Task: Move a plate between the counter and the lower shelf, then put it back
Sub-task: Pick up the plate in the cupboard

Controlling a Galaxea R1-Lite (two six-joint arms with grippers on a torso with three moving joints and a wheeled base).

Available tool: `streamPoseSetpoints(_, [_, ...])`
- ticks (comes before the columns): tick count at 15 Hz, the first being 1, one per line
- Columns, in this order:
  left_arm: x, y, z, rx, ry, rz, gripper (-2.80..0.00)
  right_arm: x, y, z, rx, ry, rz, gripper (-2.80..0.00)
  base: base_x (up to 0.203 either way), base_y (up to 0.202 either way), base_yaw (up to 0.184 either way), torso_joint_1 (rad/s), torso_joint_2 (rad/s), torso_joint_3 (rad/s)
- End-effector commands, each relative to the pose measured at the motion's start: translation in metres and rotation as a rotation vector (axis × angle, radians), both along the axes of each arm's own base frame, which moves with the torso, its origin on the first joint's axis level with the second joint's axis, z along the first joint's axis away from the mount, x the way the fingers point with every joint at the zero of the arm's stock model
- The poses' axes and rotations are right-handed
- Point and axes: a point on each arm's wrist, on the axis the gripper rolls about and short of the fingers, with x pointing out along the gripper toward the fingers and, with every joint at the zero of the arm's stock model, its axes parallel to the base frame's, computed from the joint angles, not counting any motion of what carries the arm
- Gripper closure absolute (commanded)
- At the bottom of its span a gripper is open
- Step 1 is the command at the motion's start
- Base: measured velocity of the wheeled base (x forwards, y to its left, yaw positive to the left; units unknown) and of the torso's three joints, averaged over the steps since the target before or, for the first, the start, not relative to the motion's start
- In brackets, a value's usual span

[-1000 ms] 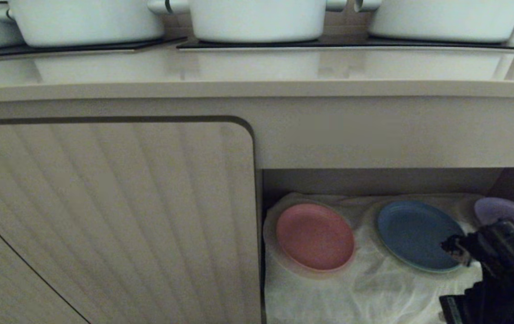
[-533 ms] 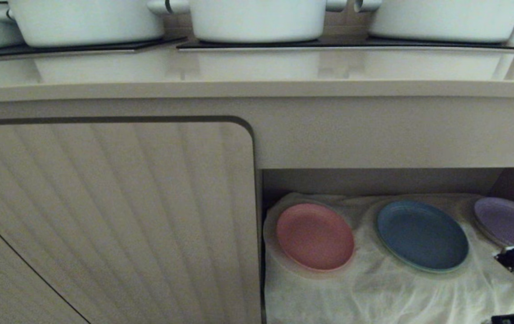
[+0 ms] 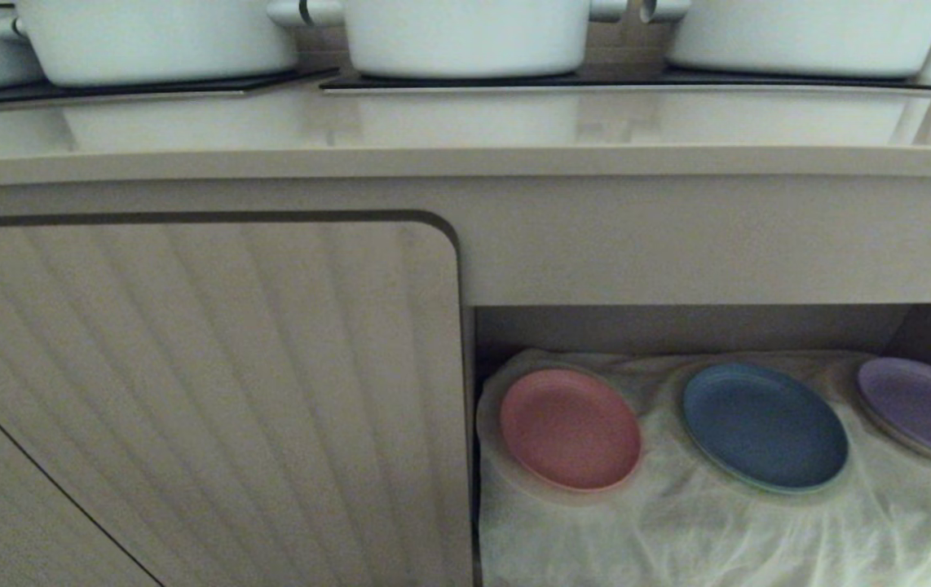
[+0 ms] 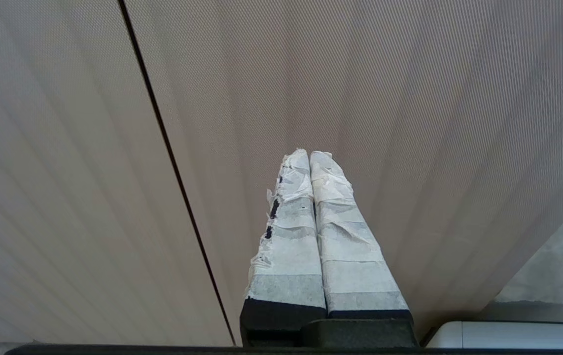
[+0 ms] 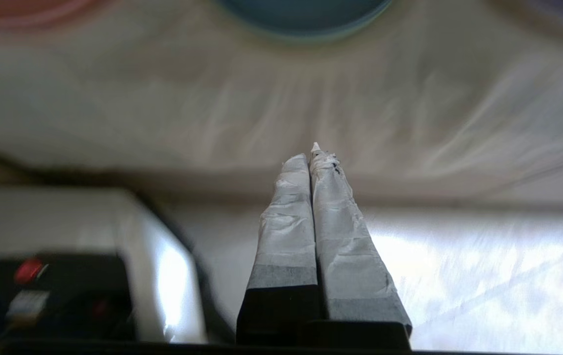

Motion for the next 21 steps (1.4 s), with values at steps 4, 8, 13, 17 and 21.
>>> streamPoseSetpoints(4, [0.0,0.0,0.0,0.0,0.0,0.001,0.0,-0.037,-0.002,-0.016,0.011,-0.3,0.046,0.0,0.0,0.0,0.0,0.0,0.0,0.0])
streamPoseSetpoints(8, [0.0,0.0,0.0,0.0,0.0,0.001,0.0,-0.045,-0.001,-0.021,0.006,-0.351,0.056,0.0,0.0,0.0,0.0,0.0,0.0,0.0])
streamPoseSetpoints(13, [0.0,0.0,0.0,0.0,0.0,0.001,0.0,-0.06,-0.001,-0.029,0.011,-0.49,0.066,0.0,0.0,0.0,0.0,0.0,0.0,0.0])
streamPoseSetpoints(17, [0.0,0.0,0.0,0.0,0.0,0.001,0.0,-0.06,-0.001,-0.029,0.016,-0.487,0.068,0.0,0.0,0.0,0.0,0.0,0.0,0.0])
streamPoseSetpoints(21, [0.0,0.0,0.0,0.0,0.0,0.001,0.0,-0.06,-0.001,-0.029,0.008,-0.487,0.062,0.0,0.0,0.0,0.0,0.0,0.0,0.0])
